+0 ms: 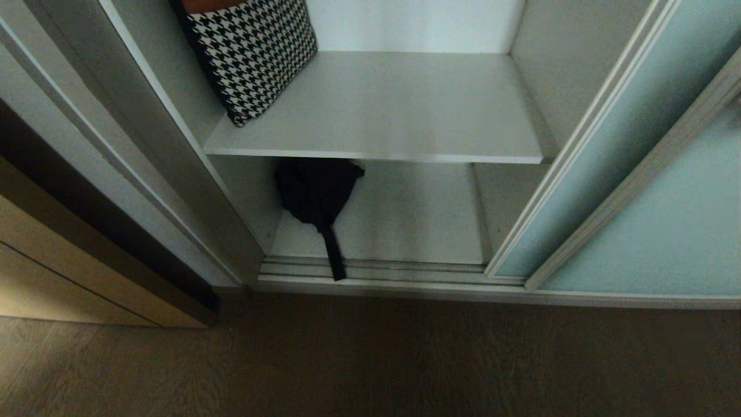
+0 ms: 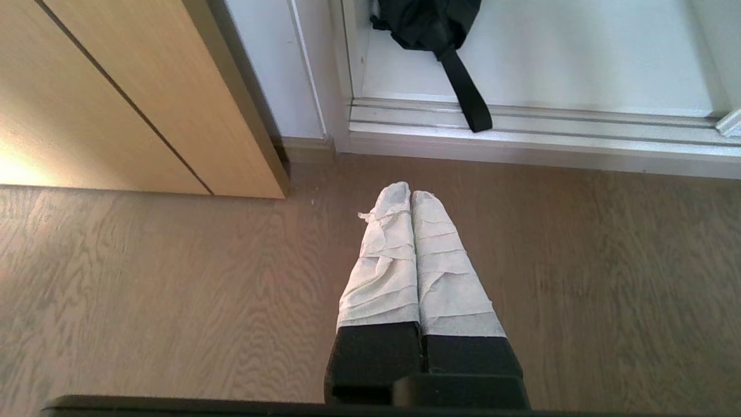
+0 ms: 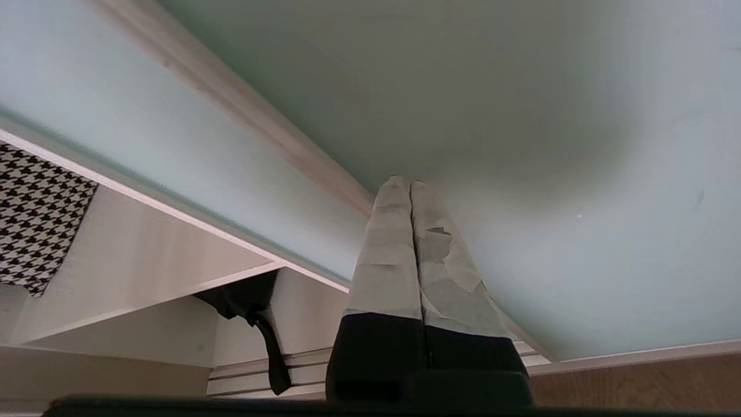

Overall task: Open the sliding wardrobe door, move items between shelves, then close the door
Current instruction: Close the door

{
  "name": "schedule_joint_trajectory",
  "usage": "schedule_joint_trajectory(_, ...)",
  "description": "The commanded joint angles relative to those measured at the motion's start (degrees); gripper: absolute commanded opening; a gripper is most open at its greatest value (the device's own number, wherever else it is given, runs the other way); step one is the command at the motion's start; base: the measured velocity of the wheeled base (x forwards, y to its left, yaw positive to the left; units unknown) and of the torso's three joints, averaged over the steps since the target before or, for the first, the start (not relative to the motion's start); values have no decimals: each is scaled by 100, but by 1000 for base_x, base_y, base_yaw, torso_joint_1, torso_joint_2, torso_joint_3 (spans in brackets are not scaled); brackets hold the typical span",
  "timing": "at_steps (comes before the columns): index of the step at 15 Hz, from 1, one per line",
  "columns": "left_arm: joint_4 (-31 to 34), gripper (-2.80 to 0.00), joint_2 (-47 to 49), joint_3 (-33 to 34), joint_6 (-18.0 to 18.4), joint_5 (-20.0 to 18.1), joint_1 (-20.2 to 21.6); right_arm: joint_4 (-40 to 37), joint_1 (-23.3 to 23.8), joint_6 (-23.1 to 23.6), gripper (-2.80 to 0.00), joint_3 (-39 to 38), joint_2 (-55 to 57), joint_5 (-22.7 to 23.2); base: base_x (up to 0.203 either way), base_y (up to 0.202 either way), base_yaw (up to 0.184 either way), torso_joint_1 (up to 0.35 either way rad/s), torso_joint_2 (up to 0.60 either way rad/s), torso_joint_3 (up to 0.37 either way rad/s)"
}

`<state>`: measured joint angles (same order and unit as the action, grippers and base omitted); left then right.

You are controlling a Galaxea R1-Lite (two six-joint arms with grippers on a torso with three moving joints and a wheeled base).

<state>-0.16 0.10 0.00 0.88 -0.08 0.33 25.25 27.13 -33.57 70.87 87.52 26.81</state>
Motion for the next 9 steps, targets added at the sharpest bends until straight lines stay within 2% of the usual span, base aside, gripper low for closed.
schedule_joint_trajectory(1, -2, -280, 8, 0, 0, -1, 2, 15, -79, -18, -280, 11, 66, 17, 0, 0, 0, 0, 0, 0)
schedule_joint_trajectory(9, -2, -280, 8, 0, 0, -1, 2, 33, -169, 0, -280, 49, 248, 8, 0, 0, 0, 0, 0, 0)
